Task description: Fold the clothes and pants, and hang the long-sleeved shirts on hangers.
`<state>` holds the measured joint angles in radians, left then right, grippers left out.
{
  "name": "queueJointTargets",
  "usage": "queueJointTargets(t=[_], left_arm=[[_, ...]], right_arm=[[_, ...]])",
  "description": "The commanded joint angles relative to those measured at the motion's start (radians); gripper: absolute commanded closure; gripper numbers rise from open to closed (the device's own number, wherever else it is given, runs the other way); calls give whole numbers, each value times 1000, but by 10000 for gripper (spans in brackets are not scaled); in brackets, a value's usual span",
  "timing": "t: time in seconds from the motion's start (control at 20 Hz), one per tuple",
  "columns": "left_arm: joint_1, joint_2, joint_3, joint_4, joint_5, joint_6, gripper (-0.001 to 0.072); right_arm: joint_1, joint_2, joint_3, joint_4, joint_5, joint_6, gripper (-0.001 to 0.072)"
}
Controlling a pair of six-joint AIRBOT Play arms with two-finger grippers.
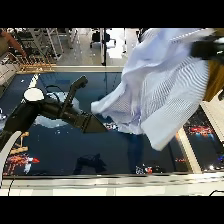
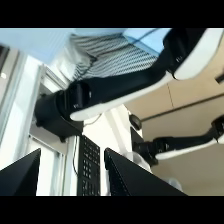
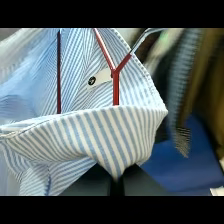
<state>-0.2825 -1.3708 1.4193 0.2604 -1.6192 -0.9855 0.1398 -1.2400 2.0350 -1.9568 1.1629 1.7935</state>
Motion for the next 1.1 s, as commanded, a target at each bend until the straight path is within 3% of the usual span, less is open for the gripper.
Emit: queueJointTargets(t=[0.0, 0.15, 0.25, 0.45, 0.65, 0.8, 0.85, 1.05], left_arm=[[-2, 10, 0, 4, -92, 1, 309], [-2, 10, 0, 76, -105, 32, 309], [-2, 8, 0, 143, -105, 32, 309], [-2, 8, 0, 185, -105, 32, 309], [-2, 8, 0, 185, -106, 31, 309], [-2, 8, 0, 185, -105, 11, 309], [-2, 8, 0, 185, -105, -13, 309], [-2, 9, 0, 185, -106, -107, 309]], right_arm=[[-263, 10, 16, -106, 48, 170, 694], [-536, 34, 16, -243, 217, 145, 694], [-740, 63, 16, -274, 250, 102, 694], [-1093, 93, 53, -304, 132, 101, 695], [-1353, 93, 57, -298, -163, 116, 694], [-1512, 79, 49, -290, -305, 354, 694], [-1563, 67, 42, -287, -325, 397, 694], [-1731, -15, 39, -143, -224, 387, 695]])
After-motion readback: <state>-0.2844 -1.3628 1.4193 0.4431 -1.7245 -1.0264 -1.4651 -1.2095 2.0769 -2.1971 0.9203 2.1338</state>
